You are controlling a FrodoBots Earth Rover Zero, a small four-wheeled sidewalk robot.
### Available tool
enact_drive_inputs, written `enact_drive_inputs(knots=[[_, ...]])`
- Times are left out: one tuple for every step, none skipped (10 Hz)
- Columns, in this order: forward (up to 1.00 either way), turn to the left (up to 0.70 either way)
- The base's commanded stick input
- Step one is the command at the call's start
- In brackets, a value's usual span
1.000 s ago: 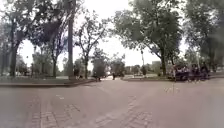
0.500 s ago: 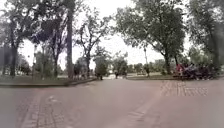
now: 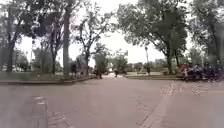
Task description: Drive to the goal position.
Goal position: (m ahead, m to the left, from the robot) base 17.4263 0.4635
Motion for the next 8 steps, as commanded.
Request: enact_drive_inputs(knots=[[1.0, 0.01], [1.0, 0.01], [1.0, 0.01], [1.0, 0.01], [1.0, 0.01], [1.0, 0.01], [1.0, 0.01], [1.0, 0.01]])
